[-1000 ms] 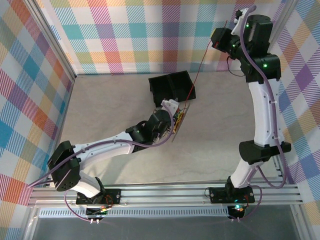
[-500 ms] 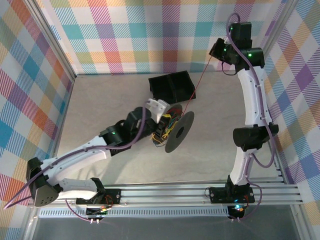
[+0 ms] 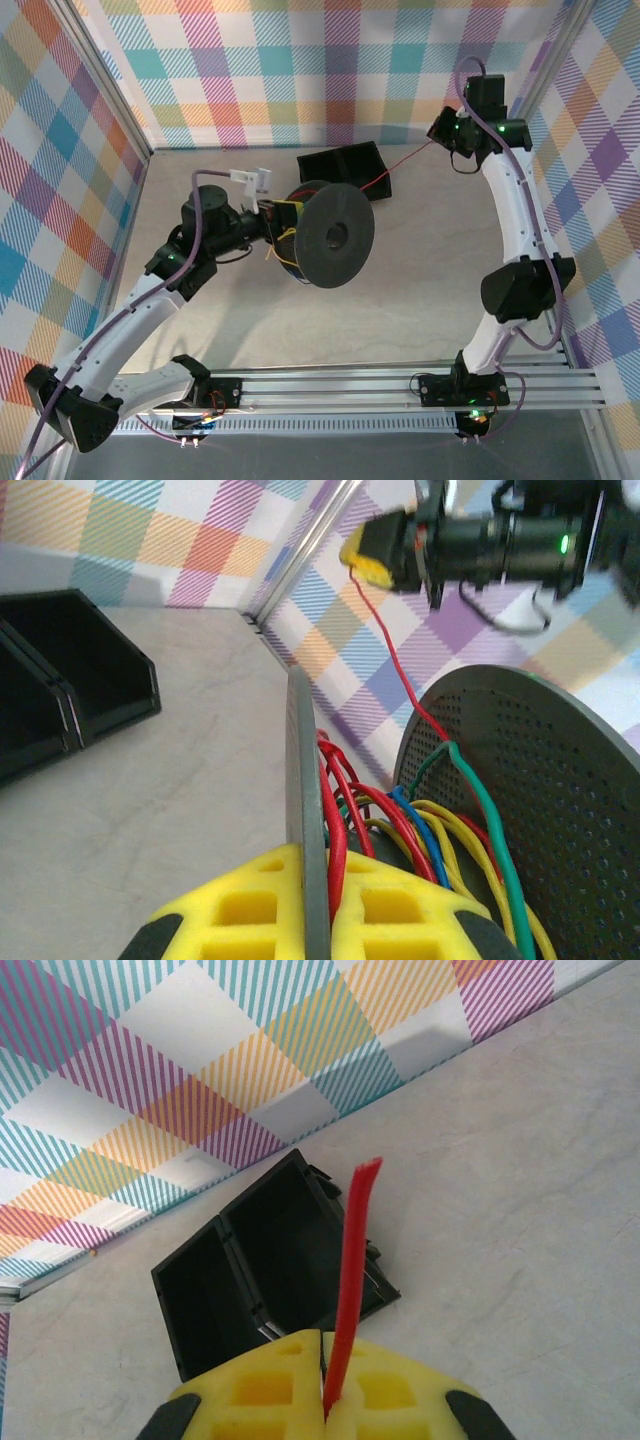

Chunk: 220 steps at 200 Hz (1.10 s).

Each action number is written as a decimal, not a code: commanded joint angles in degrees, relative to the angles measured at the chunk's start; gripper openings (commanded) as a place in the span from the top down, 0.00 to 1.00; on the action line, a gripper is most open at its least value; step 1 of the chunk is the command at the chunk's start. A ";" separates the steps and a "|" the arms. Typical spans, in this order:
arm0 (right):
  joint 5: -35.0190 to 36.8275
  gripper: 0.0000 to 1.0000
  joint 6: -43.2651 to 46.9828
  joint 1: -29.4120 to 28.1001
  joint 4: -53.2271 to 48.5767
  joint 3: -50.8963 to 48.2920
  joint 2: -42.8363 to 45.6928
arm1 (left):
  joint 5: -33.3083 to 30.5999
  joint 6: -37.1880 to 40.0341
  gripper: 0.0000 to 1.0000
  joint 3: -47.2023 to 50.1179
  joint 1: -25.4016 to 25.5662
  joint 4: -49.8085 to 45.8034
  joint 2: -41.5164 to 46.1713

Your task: Wrap the cables

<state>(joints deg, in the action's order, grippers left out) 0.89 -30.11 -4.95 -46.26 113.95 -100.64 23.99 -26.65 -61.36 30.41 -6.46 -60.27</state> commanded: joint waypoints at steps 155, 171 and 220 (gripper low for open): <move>4.26 1.00 -3.24 -9.54 40.13 -53.94 21.63 | -0.77 -66.73 1.00 2.20 -21.88 55.16 -26.76; 4.58 1.00 -0.92 -14.31 41.87 -56.97 25.01 | -3.51 -61.90 1.00 1.70 -21.89 49.84 -26.83; 3.46 1.00 7.86 -28.24 44.95 -60.43 31.74 | -13.81 -45.41 1.00 -0.91 -21.58 29.56 -24.24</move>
<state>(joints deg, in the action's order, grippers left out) 4.12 -29.43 -28.40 -3.18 54.24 -71.26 20.40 -79.79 -57.36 10.07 28.58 -88.12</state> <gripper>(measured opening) 0.059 0.094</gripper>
